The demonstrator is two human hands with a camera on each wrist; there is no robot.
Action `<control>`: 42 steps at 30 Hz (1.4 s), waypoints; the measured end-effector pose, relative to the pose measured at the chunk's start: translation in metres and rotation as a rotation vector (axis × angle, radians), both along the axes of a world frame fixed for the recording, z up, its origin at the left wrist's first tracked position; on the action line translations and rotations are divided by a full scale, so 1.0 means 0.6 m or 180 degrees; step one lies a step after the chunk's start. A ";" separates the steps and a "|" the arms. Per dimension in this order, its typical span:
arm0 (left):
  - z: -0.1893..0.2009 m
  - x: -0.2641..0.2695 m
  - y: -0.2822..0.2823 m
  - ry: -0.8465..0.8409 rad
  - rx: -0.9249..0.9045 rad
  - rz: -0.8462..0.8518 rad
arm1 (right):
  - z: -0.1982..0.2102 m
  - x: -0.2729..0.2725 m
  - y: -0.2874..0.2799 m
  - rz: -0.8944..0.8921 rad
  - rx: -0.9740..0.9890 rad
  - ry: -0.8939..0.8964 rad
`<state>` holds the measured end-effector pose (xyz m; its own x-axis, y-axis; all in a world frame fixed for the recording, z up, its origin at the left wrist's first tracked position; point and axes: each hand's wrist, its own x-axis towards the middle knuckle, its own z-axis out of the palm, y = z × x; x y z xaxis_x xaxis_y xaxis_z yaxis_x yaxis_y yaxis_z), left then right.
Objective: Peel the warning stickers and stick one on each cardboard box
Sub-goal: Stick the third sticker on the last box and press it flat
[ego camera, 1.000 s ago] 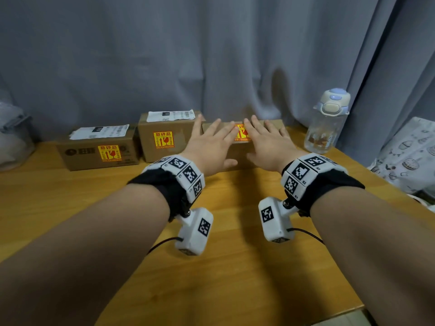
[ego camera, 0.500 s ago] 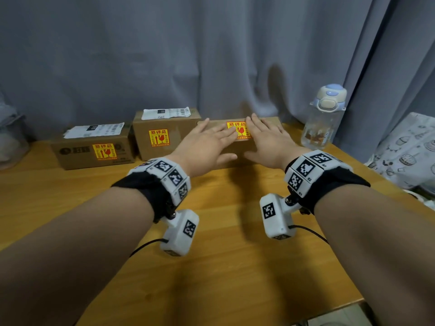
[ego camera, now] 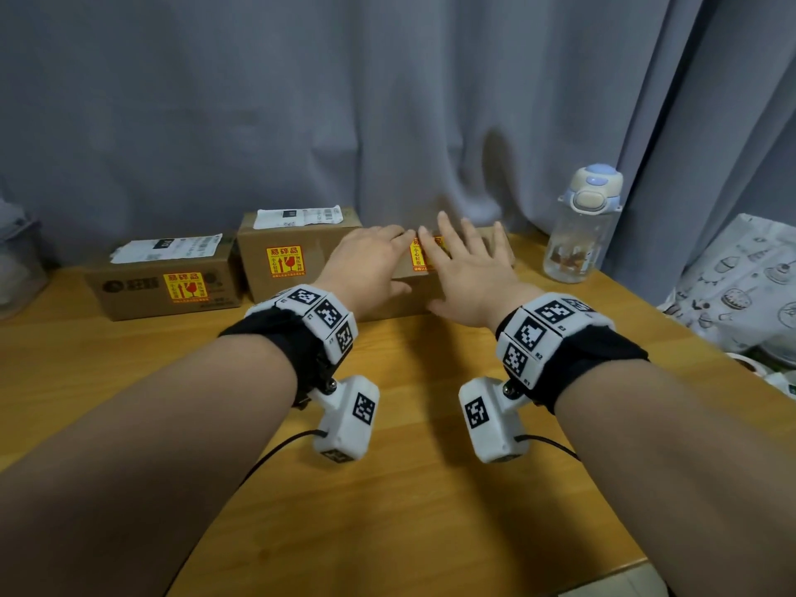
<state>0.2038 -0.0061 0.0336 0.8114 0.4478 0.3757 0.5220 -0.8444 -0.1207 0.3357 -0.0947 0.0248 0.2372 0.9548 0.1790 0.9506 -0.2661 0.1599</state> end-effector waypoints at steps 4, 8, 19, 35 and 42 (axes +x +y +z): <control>-0.001 -0.006 0.006 -0.0028 -0.0118 -0.0017 | 0.007 0.029 -0.009 -0.0287 -0.0141 -0.0025; -0.001 -0.004 0.015 -0.0171 -0.0195 -0.0063 | 0.017 0.021 -0.007 -0.0239 -0.0047 -0.0310; -0.005 -0.009 0.019 -0.0663 -0.0598 -0.0092 | 0.030 0.010 0.007 -0.0121 -0.0113 -0.0430; 0.008 -0.042 0.006 -0.0775 -0.1161 -0.0409 | 0.043 0.029 0.007 0.0303 0.0202 -0.0003; 0.005 -0.104 0.080 -0.1020 -0.0845 0.0318 | 0.016 0.049 0.052 -0.0359 -0.0191 0.0128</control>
<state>0.1417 0.0417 0.0366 0.6202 0.6334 0.4628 0.5785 -0.7677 0.2756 0.3651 -0.0635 0.0347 0.3495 0.9304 0.1106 0.9211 -0.3628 0.1410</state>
